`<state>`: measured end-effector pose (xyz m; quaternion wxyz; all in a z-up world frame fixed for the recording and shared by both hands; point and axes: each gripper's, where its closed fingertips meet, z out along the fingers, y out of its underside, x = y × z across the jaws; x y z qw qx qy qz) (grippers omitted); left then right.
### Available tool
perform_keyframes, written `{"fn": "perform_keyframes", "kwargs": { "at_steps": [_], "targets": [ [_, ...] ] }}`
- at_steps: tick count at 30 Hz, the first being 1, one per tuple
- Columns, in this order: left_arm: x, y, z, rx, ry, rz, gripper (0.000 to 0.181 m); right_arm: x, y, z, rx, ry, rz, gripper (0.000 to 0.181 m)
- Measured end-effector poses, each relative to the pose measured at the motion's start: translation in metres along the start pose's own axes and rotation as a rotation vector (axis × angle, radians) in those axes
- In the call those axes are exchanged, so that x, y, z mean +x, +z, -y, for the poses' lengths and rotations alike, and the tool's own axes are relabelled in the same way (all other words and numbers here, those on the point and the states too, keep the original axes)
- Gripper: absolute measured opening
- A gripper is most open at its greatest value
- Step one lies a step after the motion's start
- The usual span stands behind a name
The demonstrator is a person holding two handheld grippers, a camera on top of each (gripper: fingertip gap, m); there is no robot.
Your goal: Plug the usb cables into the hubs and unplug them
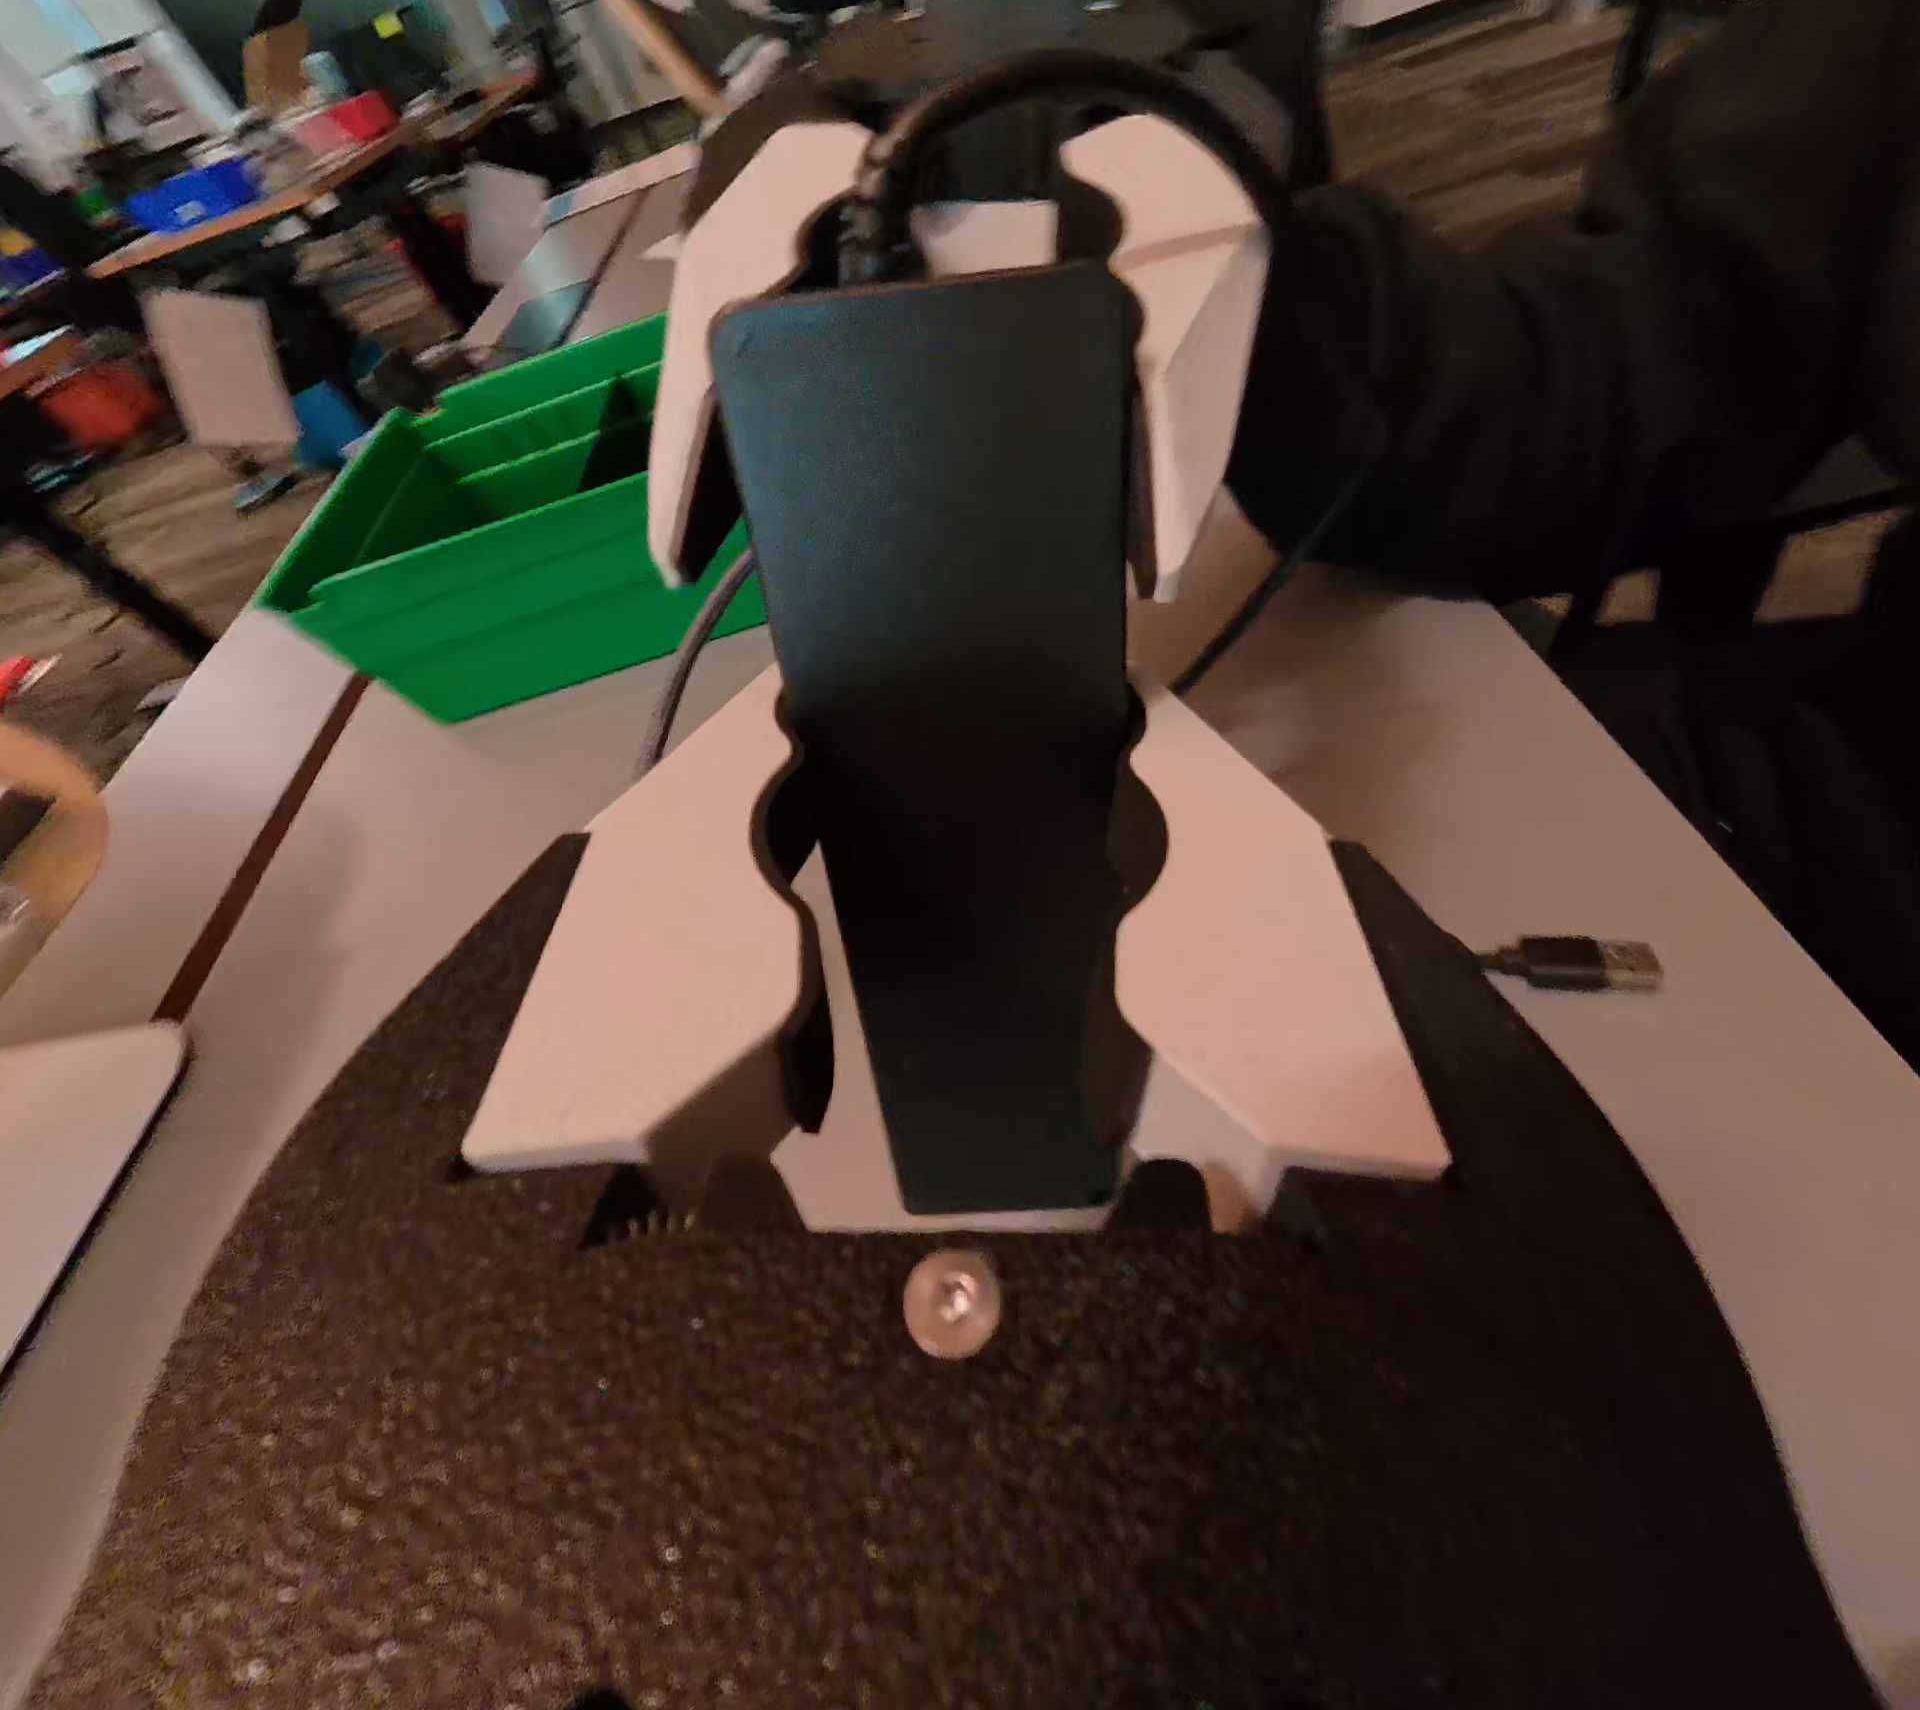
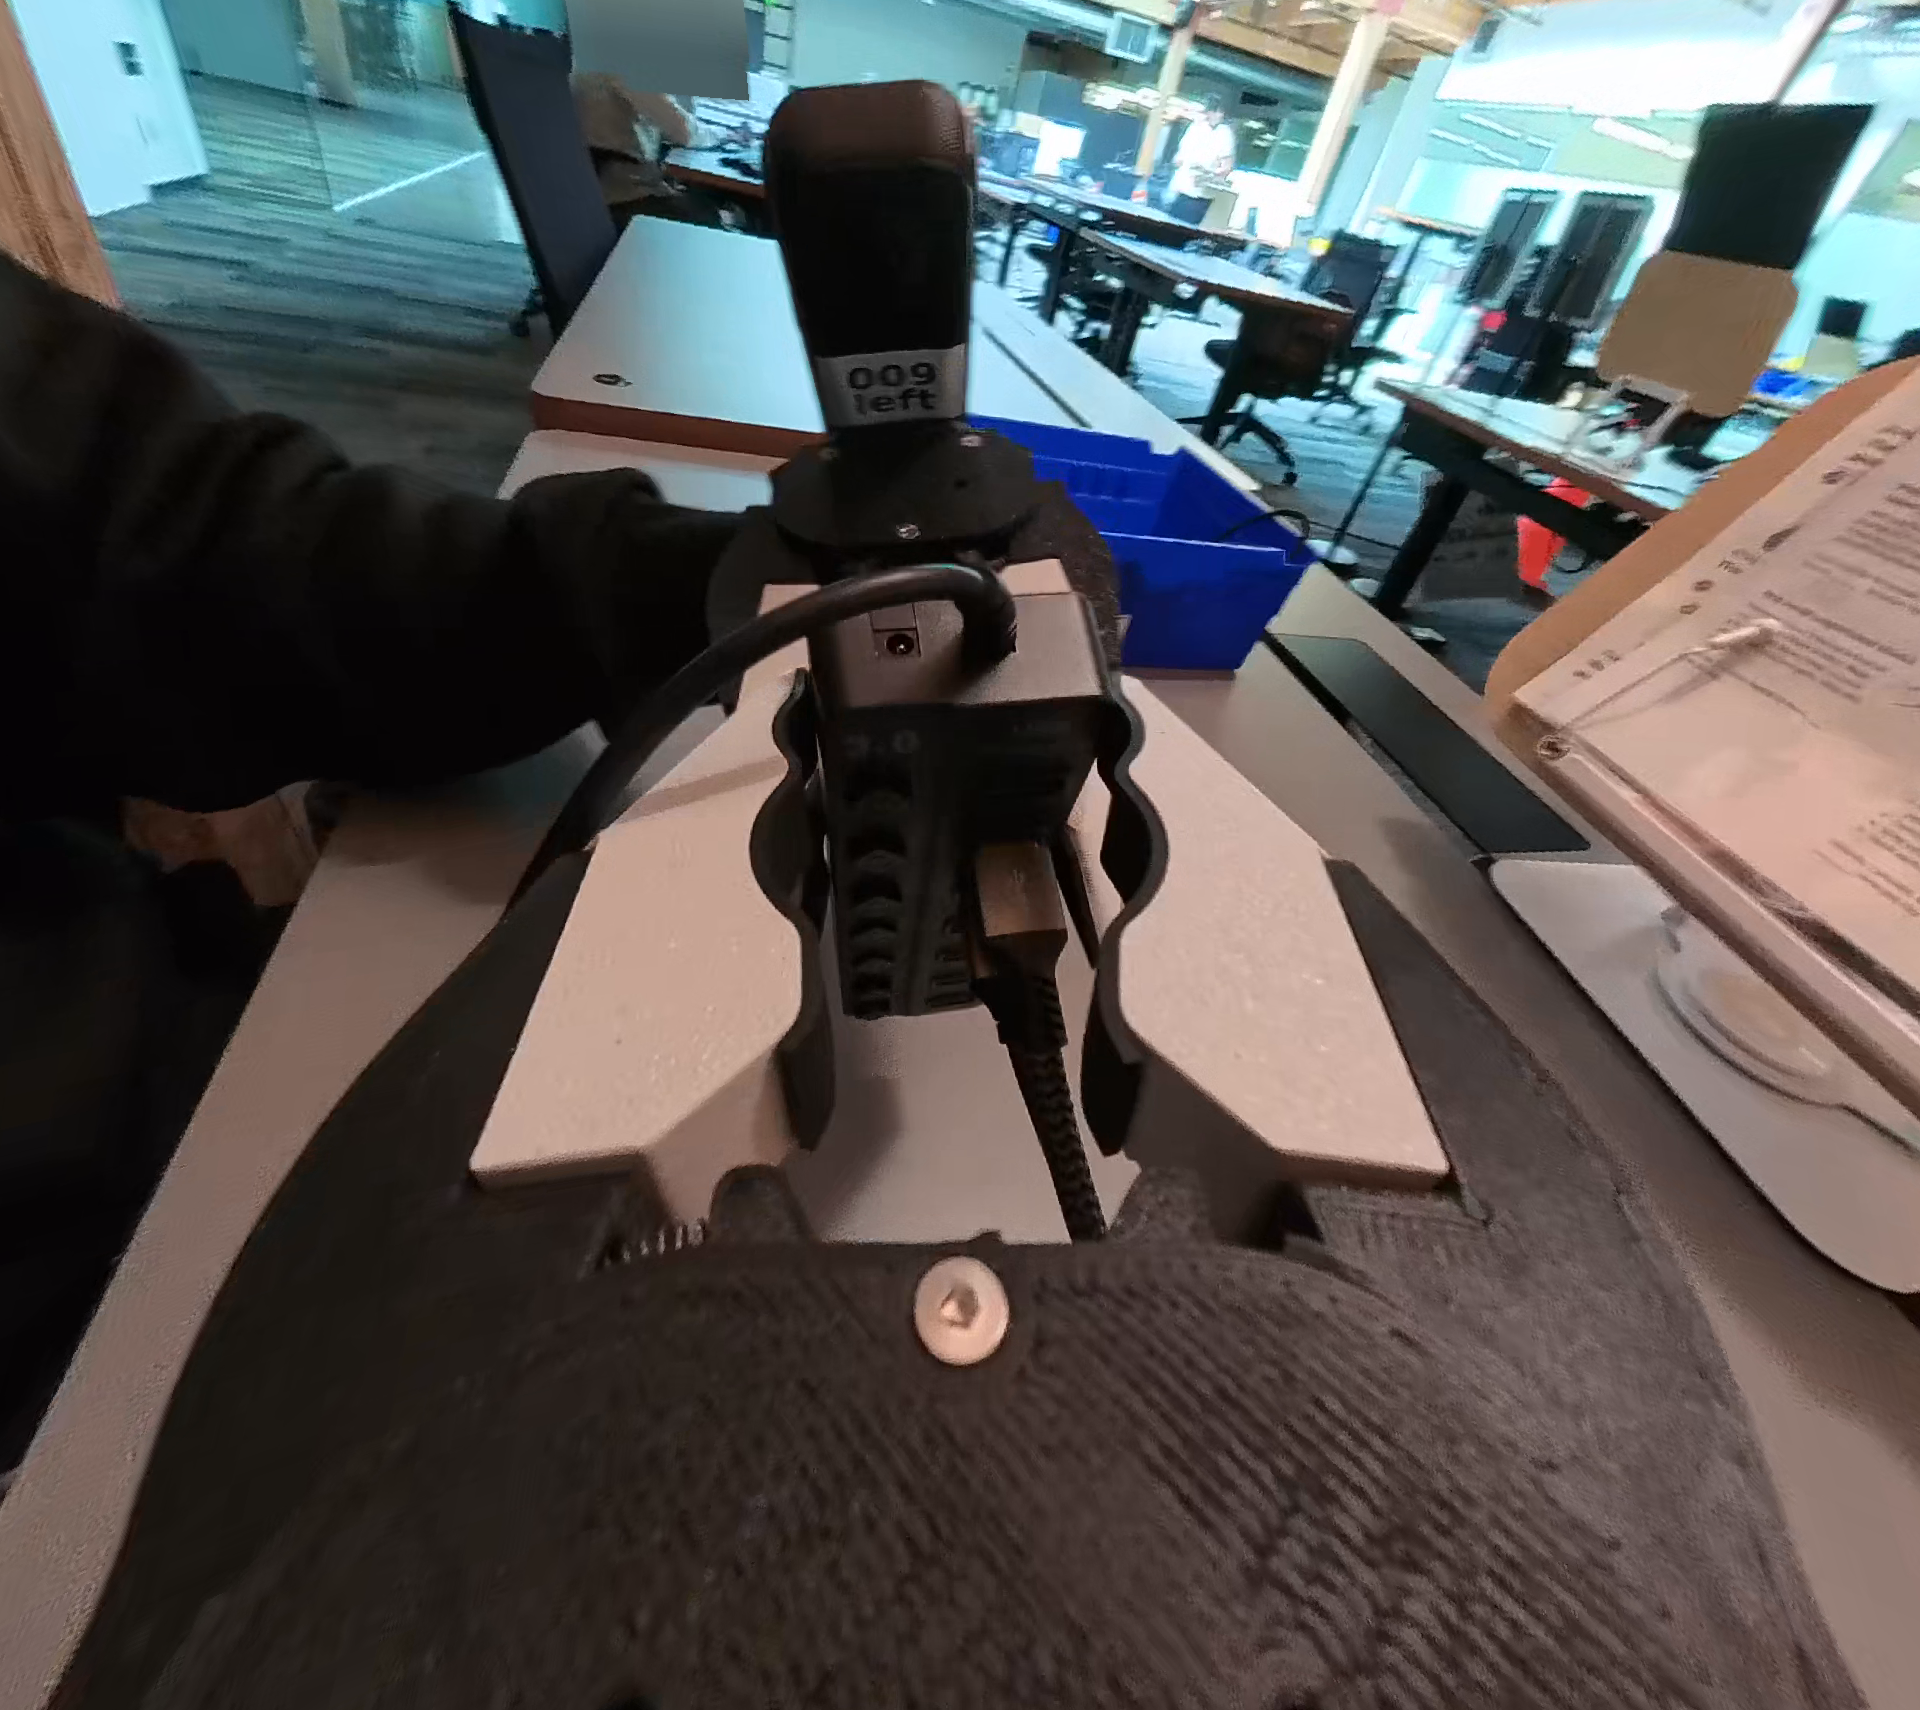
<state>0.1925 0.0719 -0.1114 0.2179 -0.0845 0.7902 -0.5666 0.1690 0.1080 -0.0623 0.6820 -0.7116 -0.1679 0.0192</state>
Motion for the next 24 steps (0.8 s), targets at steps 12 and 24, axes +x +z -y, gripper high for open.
{"fn": "perform_keyframes", "kwargs": {
  "at_steps": [12,24],
  "targets": [
    [0.012,0.024,-0.021,-0.08,-0.127,0.024,0.076,-0.005,0.006,0.011,0.049,0.066,0.014,0.053],
    [0.001,0.034,-0.046,-0.089,-0.159,0.046,0.066,0.005,0.008,-0.014,-0.086,0.059,-0.025,0.054]
  ]
}}
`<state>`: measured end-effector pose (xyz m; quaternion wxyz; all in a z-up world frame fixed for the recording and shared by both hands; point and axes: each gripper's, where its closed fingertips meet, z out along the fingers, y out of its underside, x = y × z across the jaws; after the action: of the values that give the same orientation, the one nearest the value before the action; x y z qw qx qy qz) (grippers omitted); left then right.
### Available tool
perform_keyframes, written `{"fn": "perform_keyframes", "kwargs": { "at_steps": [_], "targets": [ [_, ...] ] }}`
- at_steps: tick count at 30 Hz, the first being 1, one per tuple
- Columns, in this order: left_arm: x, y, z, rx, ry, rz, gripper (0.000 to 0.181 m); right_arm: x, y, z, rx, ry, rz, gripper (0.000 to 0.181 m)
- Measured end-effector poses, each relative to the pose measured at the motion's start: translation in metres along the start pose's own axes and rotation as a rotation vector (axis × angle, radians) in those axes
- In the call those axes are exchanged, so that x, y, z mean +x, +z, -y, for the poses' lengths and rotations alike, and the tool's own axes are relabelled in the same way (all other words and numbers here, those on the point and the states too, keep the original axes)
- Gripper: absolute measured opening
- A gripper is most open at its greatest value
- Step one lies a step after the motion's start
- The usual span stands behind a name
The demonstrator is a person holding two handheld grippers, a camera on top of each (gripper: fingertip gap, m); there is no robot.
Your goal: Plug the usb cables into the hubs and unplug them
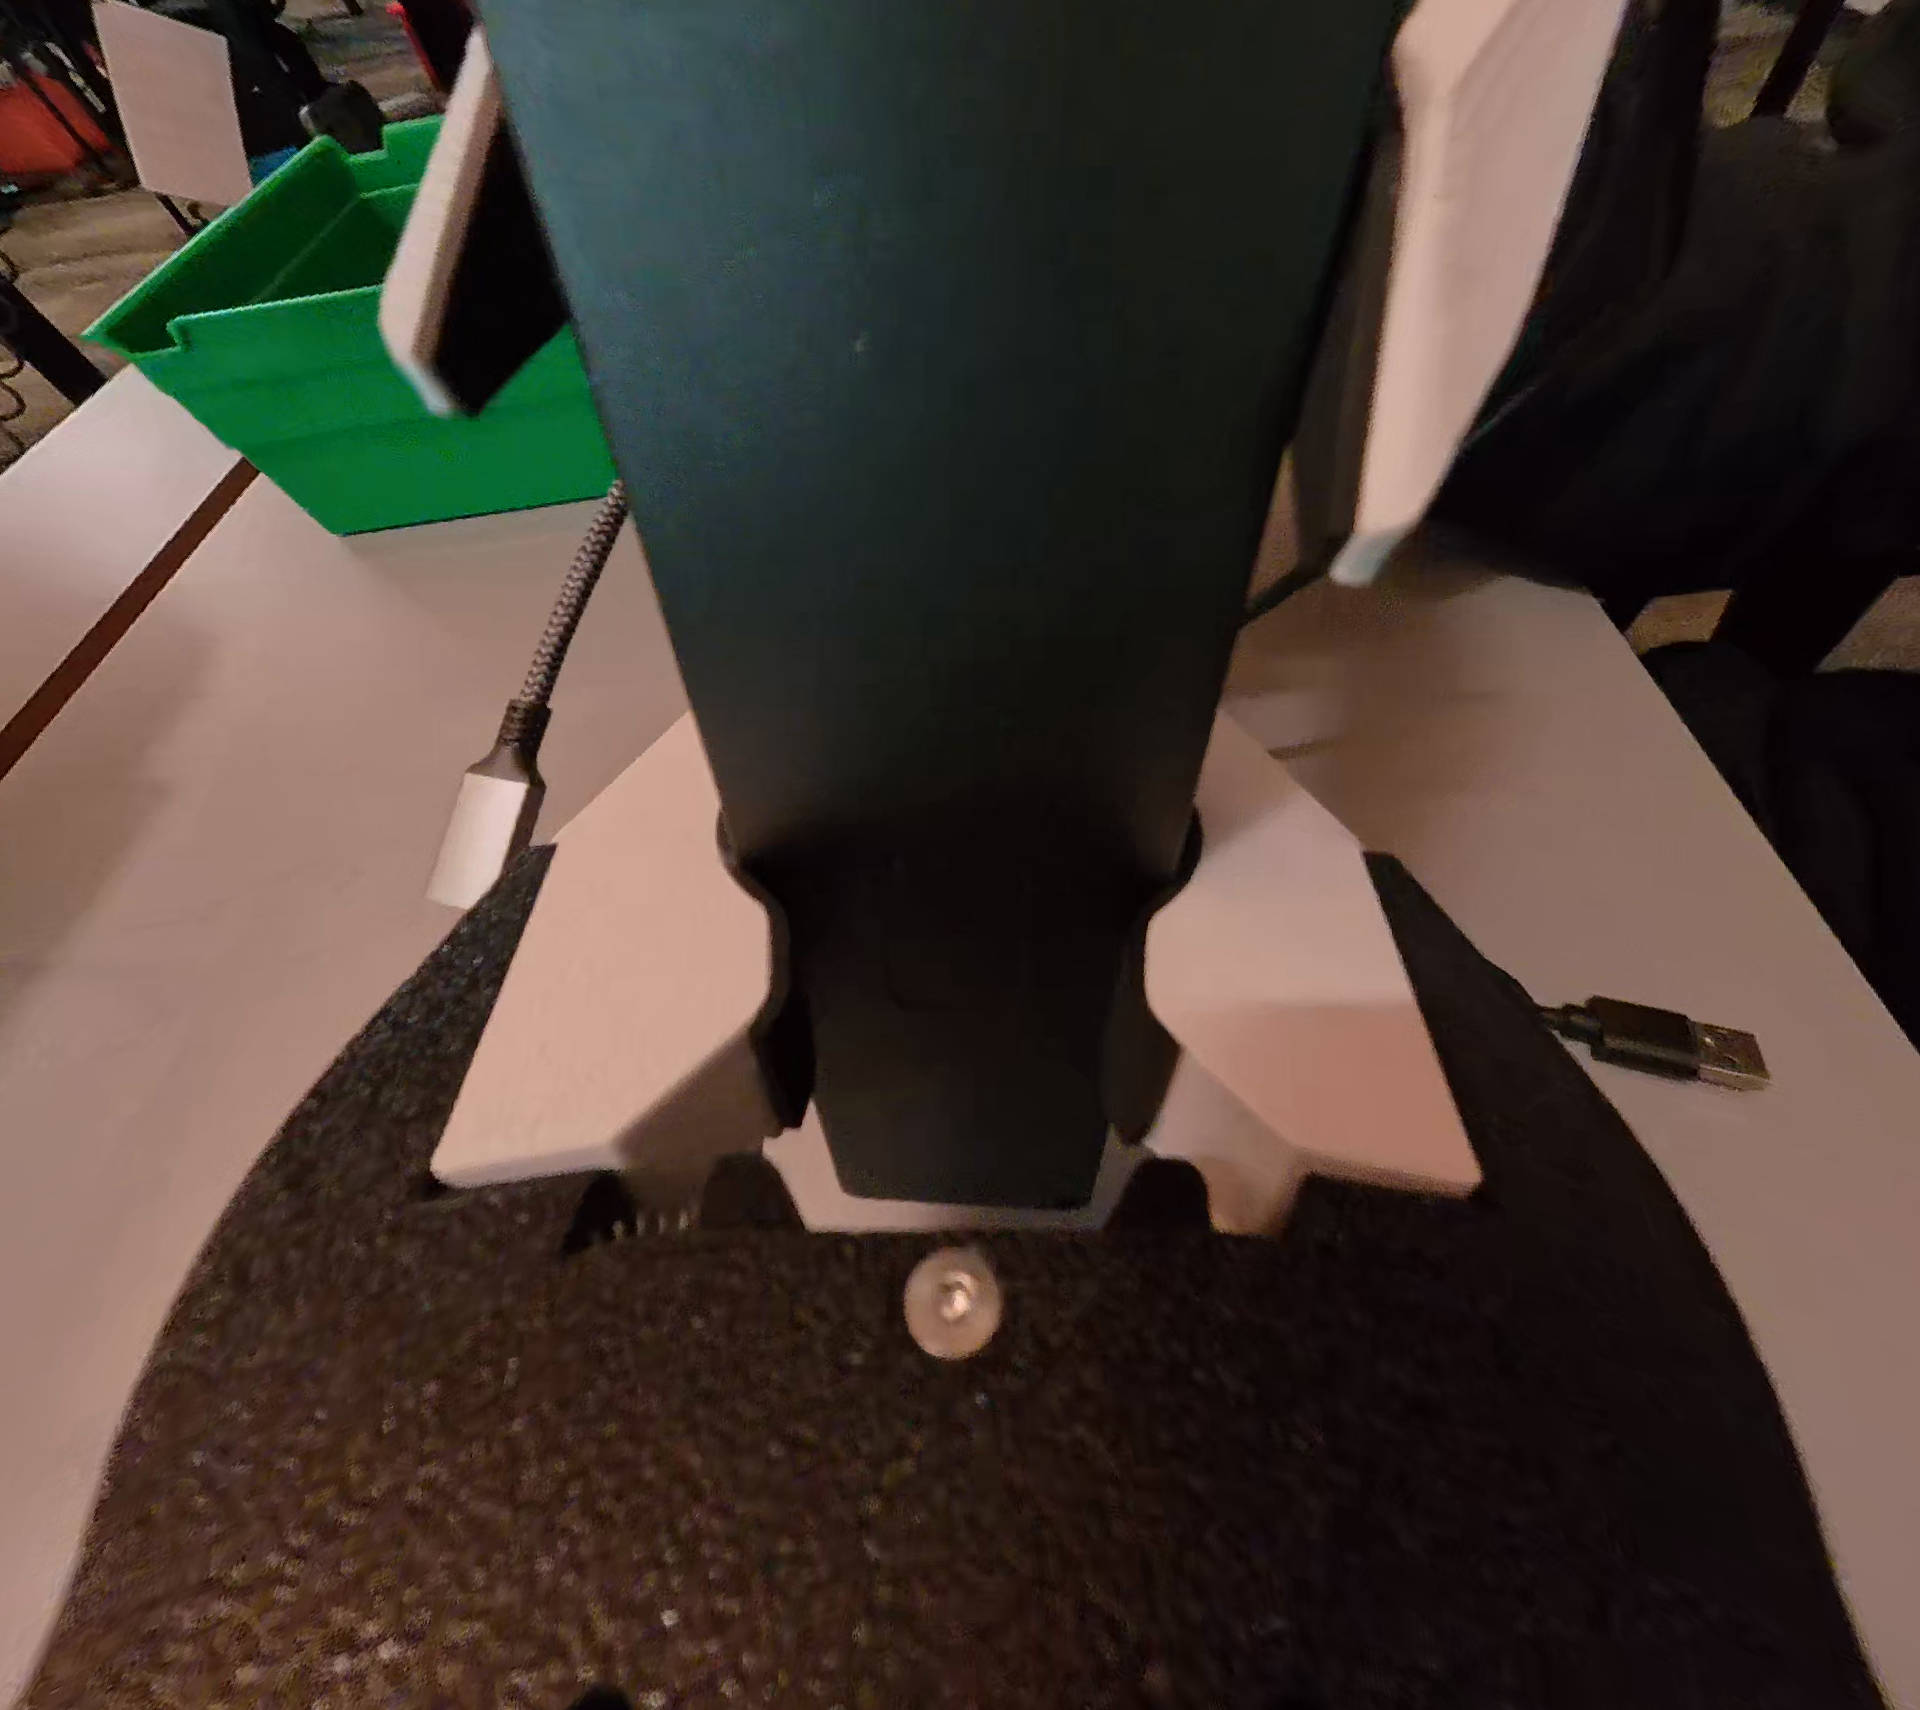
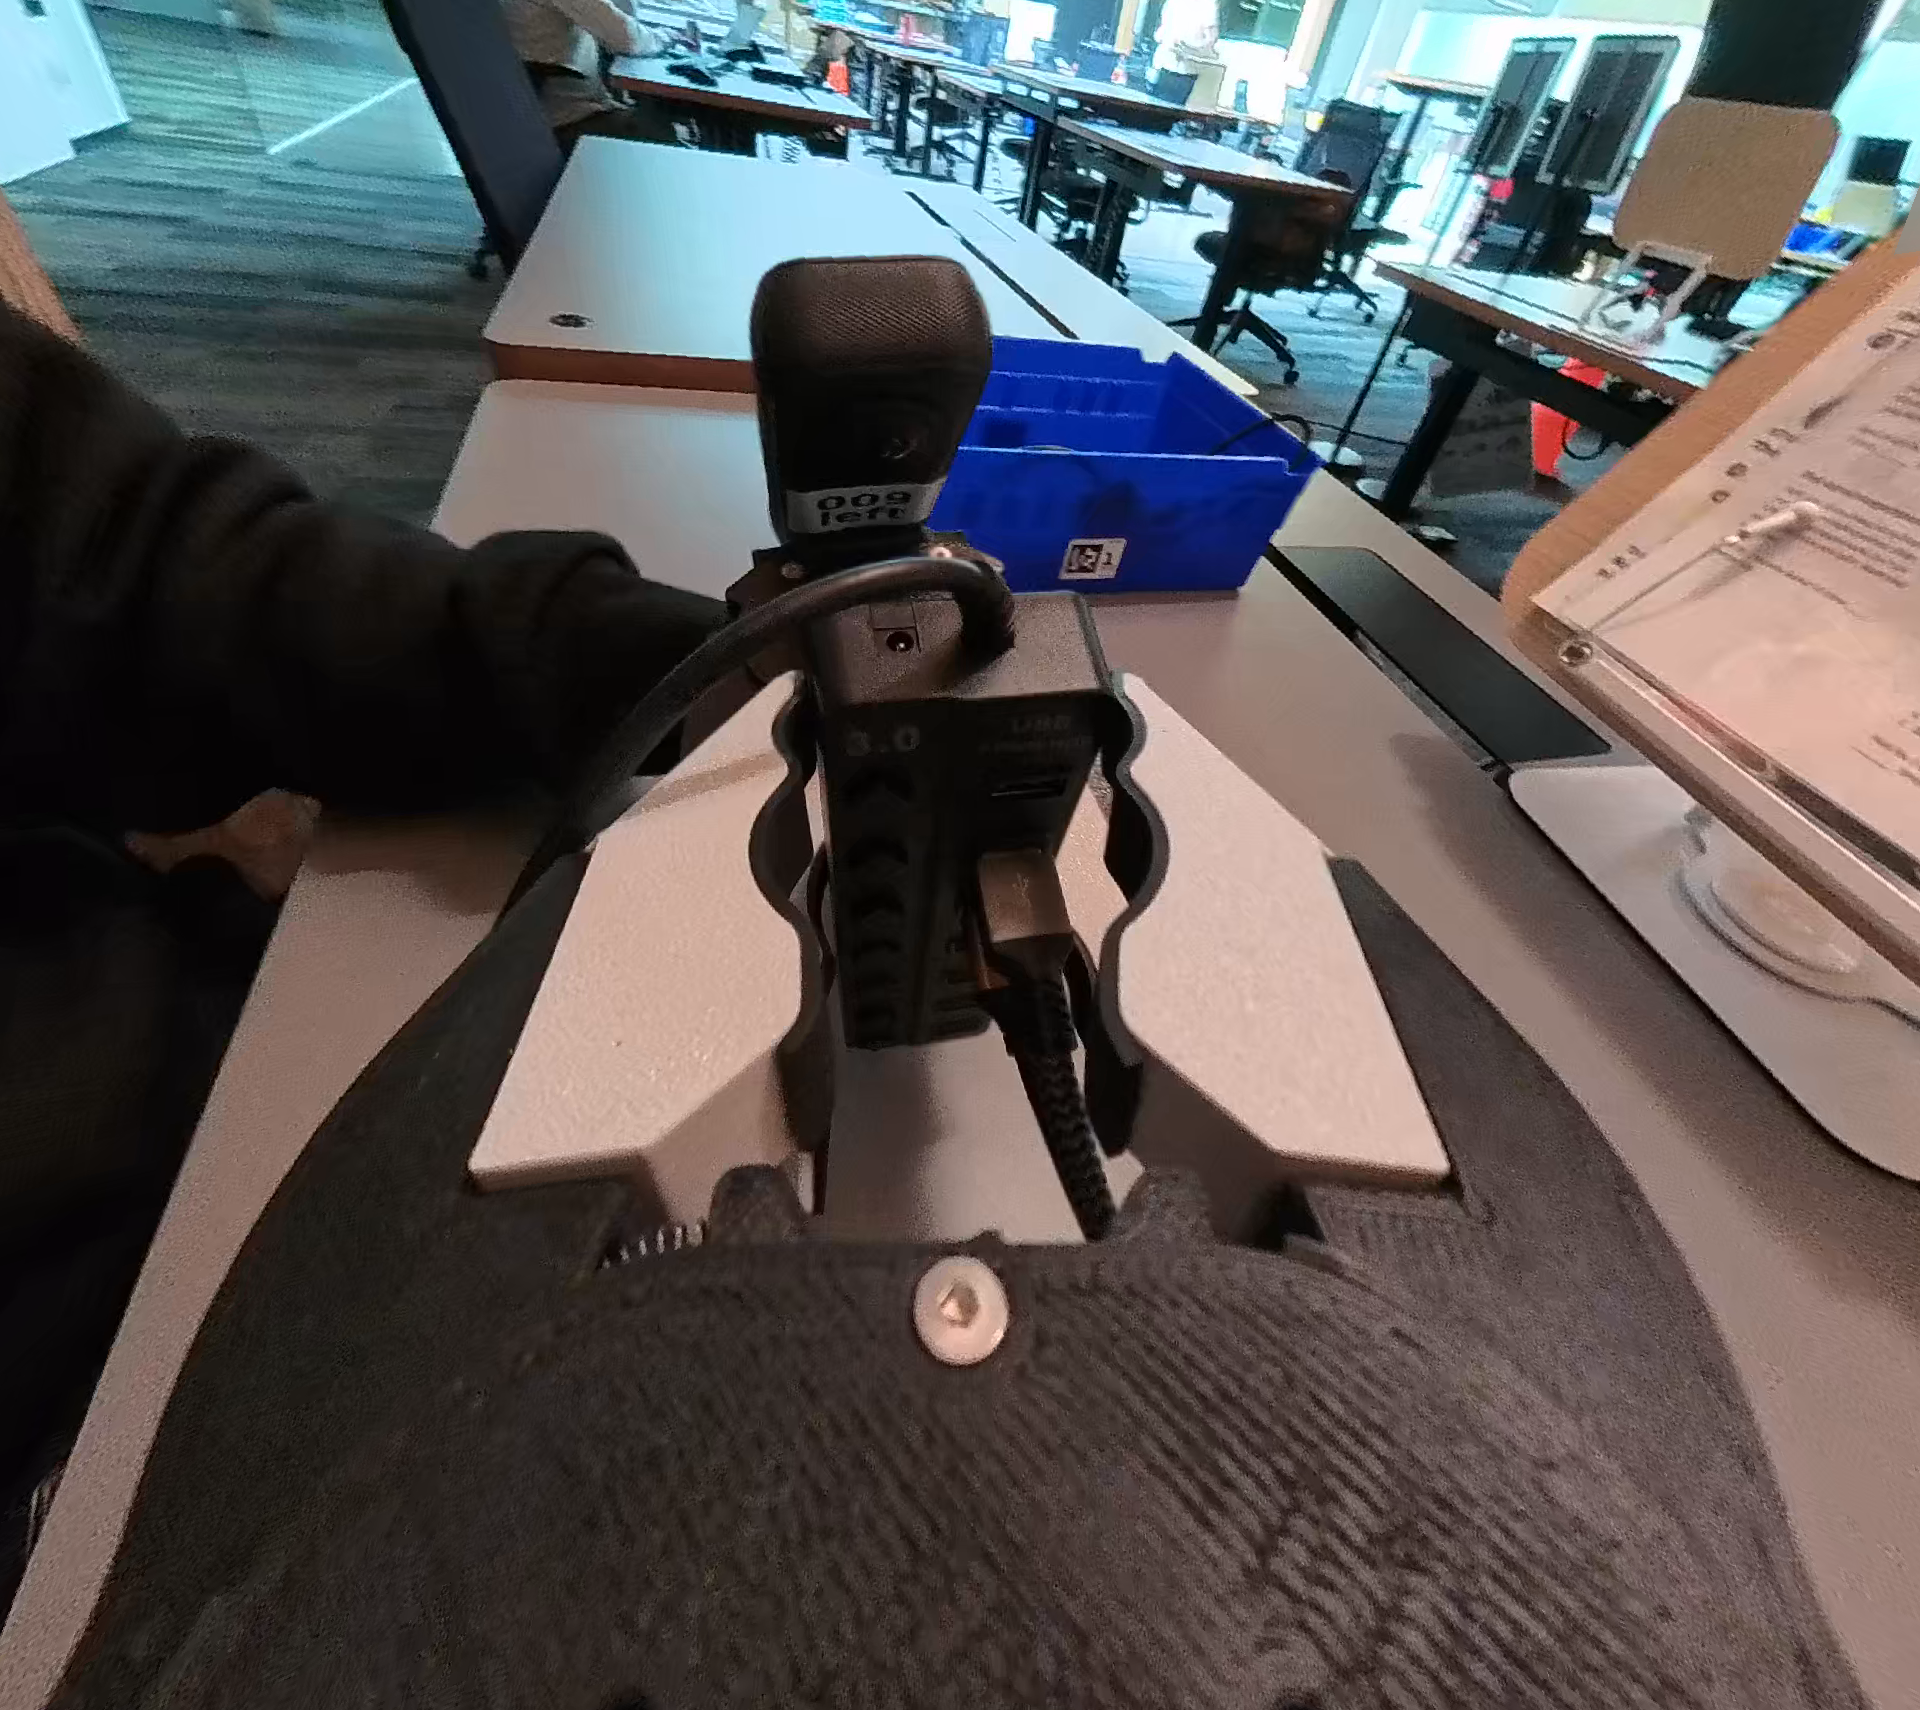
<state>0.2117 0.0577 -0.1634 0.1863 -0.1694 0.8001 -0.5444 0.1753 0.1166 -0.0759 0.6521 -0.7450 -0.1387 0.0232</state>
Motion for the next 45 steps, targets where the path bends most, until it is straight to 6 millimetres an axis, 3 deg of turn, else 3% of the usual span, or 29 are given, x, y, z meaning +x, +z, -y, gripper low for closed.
{"fn": "perform_keyframes", "kwargs": {
  "at_steps": [4,9,14,19,23,26,30,40,45],
  "targets": [
    [-0.02,-0.007,0.002,0.093,-0.042,0.033,0.067,0.013,-0.018,0.008,0.052,0.032,-0.047,0.059],
    [-0.032,-0.014,0.0,0.169,-0.037,0.023,0.067,0.039,-0.032,-0.008,0.044,0.124,-0.098,0.049],
    [-0.03,-0.017,-0.004,0.161,-0.007,0.03,0.067,0.032,-0.012,-0.03,-0.067,0.051,-0.084,0.044],
    [-0.028,-0.02,-0.023,0.124,0.011,0.043,0.067,0.03,-0.005,-0.008,0.0,-0.049,-0.149,0.044],
    [-0.02,-0.018,-0.023,0.121,0.059,0.009,0.067,0.029,0.006,-0.048,-0.259,-0.086,-0.087,0.046],
    [-0.015,-0.015,-0.024,0.106,0.089,-0.01,0.067,0.027,0.007,-0.061,-0.355,-0.083,-0.076,0.033],
    [-0.01,-0.013,-0.023,0.099,0.115,-0.017,0.066,0.014,0.011,-0.055,-0.32,-0.072,-0.007,0.019],
    [-0.009,-0.013,-0.021,0.115,0.102,-0.013,0.066,0.012,0.012,-0.053,-0.28,-0.059,0.028,0.015],
    [-0.003,-0.005,-0.023,0.088,0.127,-0.023,0.065,0.007,-0.001,-0.066,-0.427,-0.118,0.047,0.015]
  ]
}}
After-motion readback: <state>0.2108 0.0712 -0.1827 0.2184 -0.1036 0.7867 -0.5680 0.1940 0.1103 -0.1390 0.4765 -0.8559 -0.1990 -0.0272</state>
